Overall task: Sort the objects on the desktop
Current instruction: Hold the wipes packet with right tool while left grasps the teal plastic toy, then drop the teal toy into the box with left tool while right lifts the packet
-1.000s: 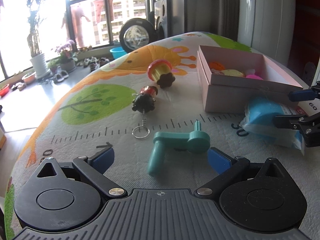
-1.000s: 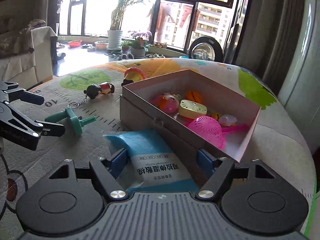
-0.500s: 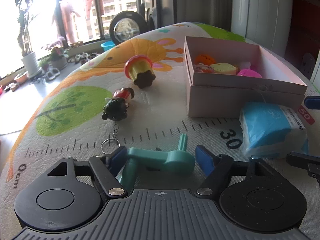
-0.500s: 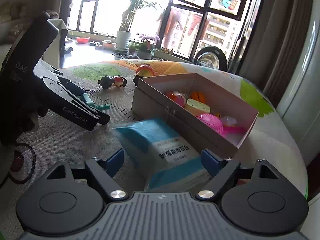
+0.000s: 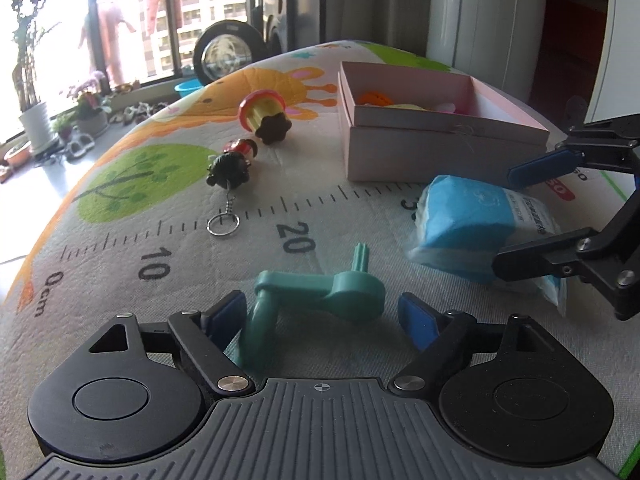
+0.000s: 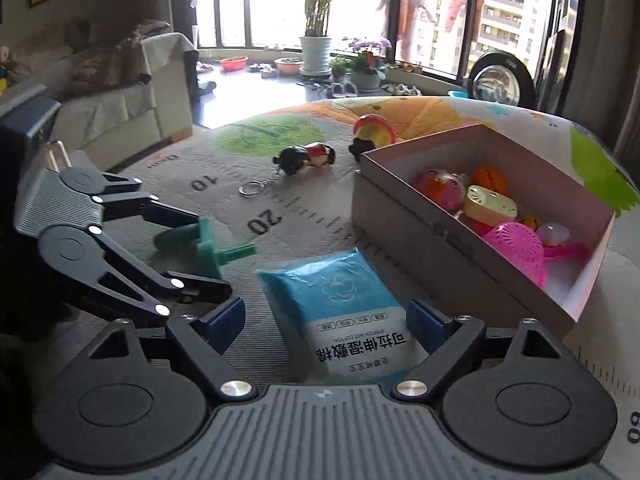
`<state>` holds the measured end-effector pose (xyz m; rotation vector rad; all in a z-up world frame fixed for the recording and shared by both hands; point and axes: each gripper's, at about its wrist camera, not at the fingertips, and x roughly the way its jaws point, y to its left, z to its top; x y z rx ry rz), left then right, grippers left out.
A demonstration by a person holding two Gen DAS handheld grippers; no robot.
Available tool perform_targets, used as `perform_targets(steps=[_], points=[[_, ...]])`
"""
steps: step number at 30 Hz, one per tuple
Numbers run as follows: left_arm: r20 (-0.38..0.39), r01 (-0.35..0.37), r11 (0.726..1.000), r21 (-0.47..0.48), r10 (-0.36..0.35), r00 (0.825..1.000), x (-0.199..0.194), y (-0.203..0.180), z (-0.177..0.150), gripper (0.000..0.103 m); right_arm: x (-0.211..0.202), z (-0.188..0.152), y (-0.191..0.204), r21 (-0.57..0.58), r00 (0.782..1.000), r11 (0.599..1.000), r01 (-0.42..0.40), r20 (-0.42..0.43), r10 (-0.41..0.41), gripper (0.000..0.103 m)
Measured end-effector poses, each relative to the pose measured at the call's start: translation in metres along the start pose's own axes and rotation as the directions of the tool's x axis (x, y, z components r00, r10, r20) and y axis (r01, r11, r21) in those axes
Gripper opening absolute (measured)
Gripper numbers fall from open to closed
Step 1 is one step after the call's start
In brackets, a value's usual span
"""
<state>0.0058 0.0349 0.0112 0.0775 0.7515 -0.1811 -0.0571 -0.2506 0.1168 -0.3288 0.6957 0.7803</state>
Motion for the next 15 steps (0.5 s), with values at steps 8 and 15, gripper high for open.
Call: perform_targets(steps=[8, 15], points=[[0.009, -0.016, 1.000, -0.015, 0.016, 1.000, 0.005, 0.002, 0.004, 0.091, 0.031, 0.005, -0.001, -0.033, 0.995, 0.995, 0.089, -0.050, -0.090, 0.088], [0.015, -0.015, 1.000, -0.014, 0.016, 1.000, 0.011, 0.001, 0.009, 0.088, 0.023, 0.001, -0.004, 0.048, 0.993, 0.995, 0.087, -0.086, -0.082, 0.053]])
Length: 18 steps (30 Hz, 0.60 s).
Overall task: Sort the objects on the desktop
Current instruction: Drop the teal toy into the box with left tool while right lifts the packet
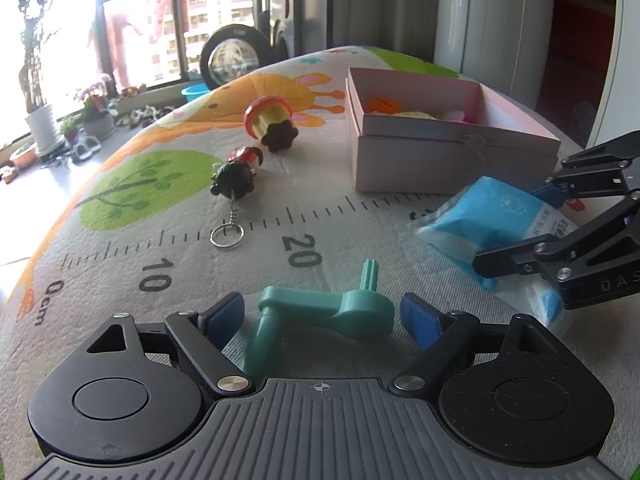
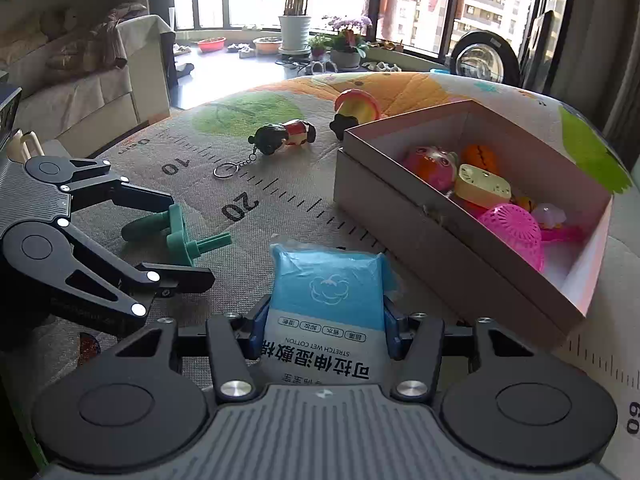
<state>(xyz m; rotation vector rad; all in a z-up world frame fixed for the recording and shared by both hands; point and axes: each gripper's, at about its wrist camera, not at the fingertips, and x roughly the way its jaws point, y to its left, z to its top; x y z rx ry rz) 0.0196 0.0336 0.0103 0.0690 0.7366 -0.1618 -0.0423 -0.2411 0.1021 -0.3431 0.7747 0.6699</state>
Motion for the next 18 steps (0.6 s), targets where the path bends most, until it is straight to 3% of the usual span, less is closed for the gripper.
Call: perform_targets(steps=[4, 7, 10, 13, 15, 18], points=[[-0.005, -0.007, 1.000, 0.024, 0.007, 1.000, 0.003, -0.006, 0.004, 0.075, -0.025, -0.013, -0.005, 0.044, 1.000, 0.999, 0.011, 0.004, -0.011, 0.052], [0.013, -0.009, 0.999, 0.052, 0.008, 1.000, -0.009, -0.013, 0.007, 0.075, -0.050, -0.021, -0.012, 0.087, 0.999, 0.996, 0.023, 0.029, -0.026, 0.052], [0.089, 0.012, 0.999, 0.047, -0.016, 0.996, -0.036, -0.017, 0.026, 0.075, -0.091, -0.019, -0.026, 0.144, 0.992, 0.989, 0.021, 0.117, -0.038, 0.052], [0.209, 0.029, 0.997, 0.071, -0.043, 0.977, -0.061, -0.025, 0.064, 0.075, -0.131, -0.009, -0.042, 0.192, 0.971, 0.981, 0.033, 0.226, -0.077, 0.052], [0.293, 0.027, 0.994, 0.109, -0.059, 0.954, -0.070, -0.039, 0.096, 0.075, -0.154, -0.003, -0.051, 0.214, 0.945, 0.975, 0.069, 0.298, -0.132, 0.052], [0.342, 0.055, 0.985, 0.165, -0.109, 0.933, -0.058, -0.063, 0.141, 0.076, -0.169, -0.001, -0.063, 0.237, 0.922, 0.967, 0.094, 0.345, -0.174, 0.052]])
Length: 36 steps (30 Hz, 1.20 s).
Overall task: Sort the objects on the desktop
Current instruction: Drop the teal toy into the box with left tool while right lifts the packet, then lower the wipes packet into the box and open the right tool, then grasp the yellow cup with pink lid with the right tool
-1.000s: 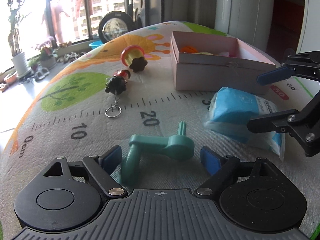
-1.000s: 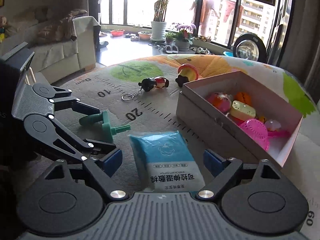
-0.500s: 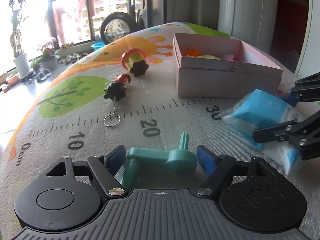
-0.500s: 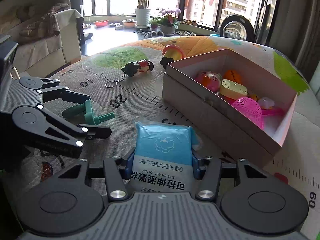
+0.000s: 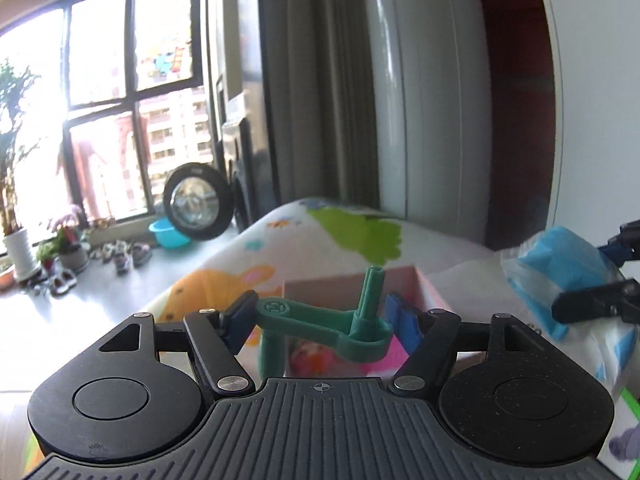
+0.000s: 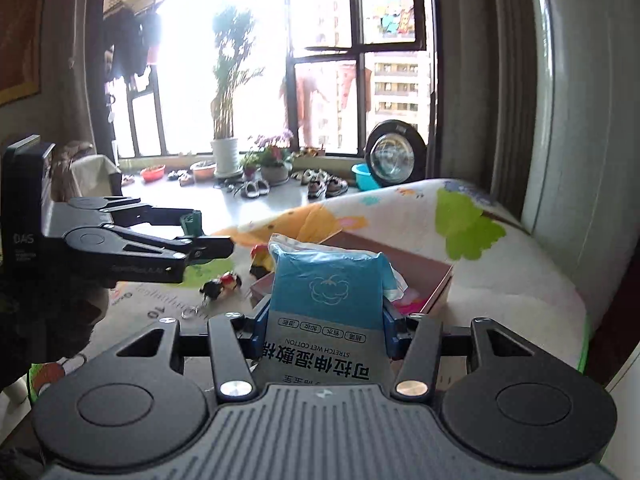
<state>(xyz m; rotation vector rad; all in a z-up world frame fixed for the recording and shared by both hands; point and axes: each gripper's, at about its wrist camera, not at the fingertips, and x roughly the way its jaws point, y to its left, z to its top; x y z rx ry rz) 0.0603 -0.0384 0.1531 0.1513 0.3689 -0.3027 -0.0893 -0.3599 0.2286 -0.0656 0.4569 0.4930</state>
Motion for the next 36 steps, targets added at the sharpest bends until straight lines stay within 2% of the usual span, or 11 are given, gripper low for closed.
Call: perform_targets(steps=[3, 5, 8, 13, 17, 21, 25, 28, 31, 33, 36], points=[[-0.037, -0.002, 1.000, 0.006, 0.002, 0.999, 0.045, -0.006, 0.017, 0.089, 0.002, 0.000, -0.014, 0.029, 0.999, 0.999, 0.031, 0.008, -0.031, 0.052], [-0.078, -0.028, 0.999, -0.044, 0.025, 0.997, 0.060, 0.001, 0.013, 0.092, 0.006, -0.003, -0.024, 0.055, 0.999, 0.997, 0.048, -0.002, -0.048, 0.052], [-0.126, 0.001, 0.992, -0.124, -0.017, 0.992, 0.064, 0.021, -0.014, 0.096, 0.017, -0.005, -0.039, 0.095, 0.998, 0.994, 0.060, -0.016, -0.059, 0.052], [-0.193, 0.090, 0.990, -0.110, -0.110, 0.975, 0.067, 0.037, -0.067, 0.096, 0.068, 0.014, -0.049, 0.138, 0.997, 0.988, 0.066, -0.057, -0.059, 0.052], [-0.195, 0.172, 0.982, -0.079, -0.185, 0.963, 0.068, 0.033, -0.091, 0.100, 0.131, 0.030, -0.046, 0.124, 0.990, 0.989, 0.078, -0.127, -0.062, 0.052], [-0.197, 0.153, 0.986, -0.061, -0.162, 0.967, 0.079, 0.028, -0.101, 0.100, 0.196, 0.029, -0.024, 0.010, 0.978, 0.994, 0.105, -0.181, -0.101, 0.052], [-0.166, 0.150, 0.981, -0.125, -0.170, 0.971, 0.092, 0.034, -0.102, 0.100, 0.239, 0.020, -0.001, -0.059, 0.967, 0.993, 0.103, -0.227, -0.114, 0.052], [-0.144, 0.203, 0.969, -0.144, -0.224, 0.964, 0.087, 0.033, -0.102, 0.100, 0.256, 0.011, 0.006, 0.010, 0.944, 0.998, 0.067, -0.325, -0.060, 0.052], [-0.150, 0.227, 0.967, -0.116, -0.243, 0.958, 0.072, 0.028, -0.104, 0.100, 0.251, 0.000, 0.014, 0.044, 0.918, 0.999, 0.007, -0.396, 0.011, 0.055], [-0.173, 0.160, 0.982, -0.104, -0.176, 0.969, 0.057, 0.027, -0.107, 0.100, 0.238, -0.001, 0.016, 0.039, 0.920, 0.999, 0.010, -0.392, 0.006, 0.067], [-0.190, -0.015, 0.999, -0.043, 0.007, 0.982, 0.032, 0.030, -0.120, 0.101, 0.217, 0.011, 0.011, 0.056, 0.935, 0.998, 0.029, -0.355, -0.008, 0.069]])
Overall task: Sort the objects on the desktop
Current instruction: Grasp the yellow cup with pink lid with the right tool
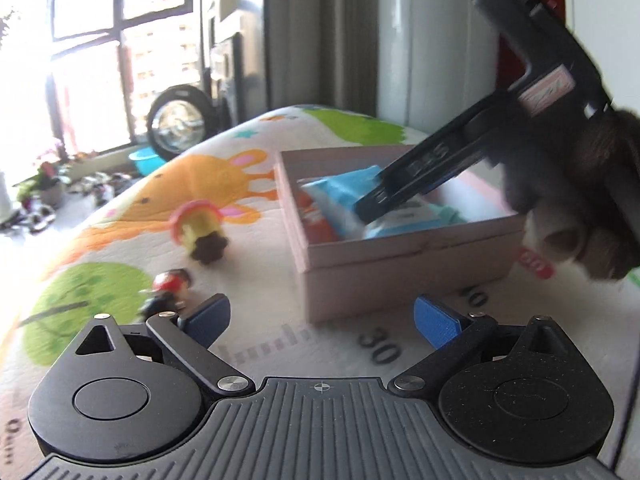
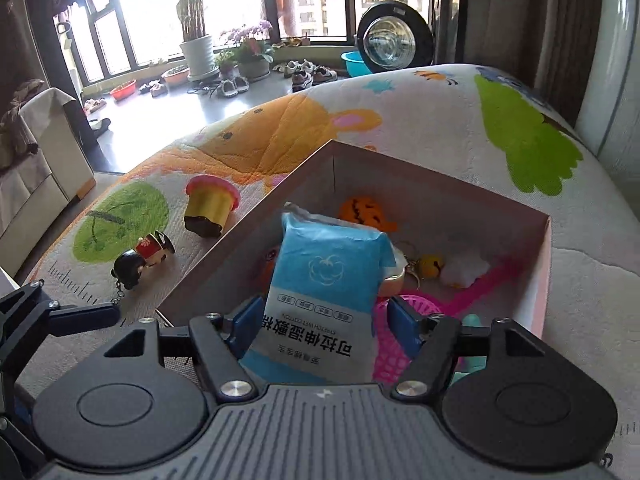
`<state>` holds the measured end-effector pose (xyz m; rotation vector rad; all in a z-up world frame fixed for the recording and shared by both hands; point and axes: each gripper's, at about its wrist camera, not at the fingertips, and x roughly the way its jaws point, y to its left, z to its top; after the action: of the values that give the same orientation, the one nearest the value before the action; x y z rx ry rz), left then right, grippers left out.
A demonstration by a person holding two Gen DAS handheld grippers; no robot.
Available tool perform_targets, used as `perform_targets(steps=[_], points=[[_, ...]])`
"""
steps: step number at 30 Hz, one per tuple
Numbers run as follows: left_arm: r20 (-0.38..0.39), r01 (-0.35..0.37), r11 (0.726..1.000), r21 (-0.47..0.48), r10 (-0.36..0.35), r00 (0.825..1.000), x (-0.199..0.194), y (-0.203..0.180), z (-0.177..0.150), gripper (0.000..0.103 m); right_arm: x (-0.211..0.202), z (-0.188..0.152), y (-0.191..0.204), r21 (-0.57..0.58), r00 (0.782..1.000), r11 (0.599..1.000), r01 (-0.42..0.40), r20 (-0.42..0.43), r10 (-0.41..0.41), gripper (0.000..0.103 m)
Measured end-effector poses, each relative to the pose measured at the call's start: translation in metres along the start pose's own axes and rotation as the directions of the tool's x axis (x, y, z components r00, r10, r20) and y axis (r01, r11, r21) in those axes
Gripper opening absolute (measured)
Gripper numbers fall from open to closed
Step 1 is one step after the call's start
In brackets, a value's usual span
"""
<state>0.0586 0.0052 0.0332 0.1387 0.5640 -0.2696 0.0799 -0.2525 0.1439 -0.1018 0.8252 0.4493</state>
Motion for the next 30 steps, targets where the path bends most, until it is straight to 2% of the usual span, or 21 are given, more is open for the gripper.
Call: perform_targets(steps=[2, 4, 6, 8, 10, 14, 18, 20, 22, 25, 30], points=[[-0.009, -0.109, 0.994, -0.022, 0.109, 0.994, -0.009, 0.013, -0.013, 0.102, -0.012, 0.013, 0.003, 0.009, 0.999, 1.000, 0.019, 0.045, -0.019, 0.069], [-0.050, -0.193, 0.978, -0.077, 0.190, 0.981, -0.011, 0.030, -0.023, 0.102, -0.013, 0.031, 0.012, -0.005, 0.997, 1.000, 0.007, 0.071, -0.006, 0.074], [-0.081, -0.225, 0.964, -0.143, 0.216, 0.973, -0.014, 0.049, -0.030, 0.102, -0.002, 0.053, 0.035, -0.028, 0.996, 0.999, -0.026, 0.081, 0.029, 0.076], [-0.087, -0.239, 0.952, -0.192, 0.226, 0.970, -0.018, 0.062, -0.033, 0.102, 0.021, 0.071, 0.058, -0.030, 0.996, 0.996, -0.081, 0.040, 0.082, 0.076], [-0.084, -0.241, 0.946, -0.218, 0.228, 0.970, -0.020, 0.070, -0.036, 0.102, 0.047, 0.084, 0.081, -0.031, 0.996, 0.996, -0.085, 0.003, 0.085, 0.076], [-0.089, -0.228, 0.939, -0.258, 0.212, 0.973, -0.024, 0.079, -0.045, 0.102, 0.111, 0.102, 0.119, -0.072, 0.998, 0.997, 0.021, -0.064, -0.026, 0.077], [-0.076, -0.213, 0.934, -0.287, 0.200, 0.977, -0.028, 0.083, -0.048, 0.102, 0.156, 0.097, 0.134, -0.099, 0.977, 0.993, 0.059, -0.198, -0.078, 0.076], [-0.074, -0.207, 0.931, -0.299, 0.193, 0.978, -0.028, 0.084, -0.048, 0.102, 0.158, 0.087, 0.140, -0.121, 0.975, 0.991, 0.062, -0.207, -0.086, 0.056], [-0.075, -0.204, 0.930, -0.304, 0.190, 0.979, -0.028, 0.084, -0.048, 0.102, 0.150, 0.077, 0.148, -0.145, 0.976, 0.989, 0.004, -0.213, -0.036, 0.055], [-0.076, -0.199, 0.937, -0.286, 0.184, 0.980, -0.029, 0.079, -0.047, 0.102, 0.134, 0.058, 0.163, -0.232, 0.974, 0.971, -0.065, -0.228, 0.010, 0.043], [-0.087, -0.169, 0.945, -0.280, 0.150, 0.985, -0.033, 0.072, -0.051, 0.102, 0.100, 0.030, 0.174, -0.265, 0.957, 0.950, -0.166, -0.275, 0.090, 0.043]])
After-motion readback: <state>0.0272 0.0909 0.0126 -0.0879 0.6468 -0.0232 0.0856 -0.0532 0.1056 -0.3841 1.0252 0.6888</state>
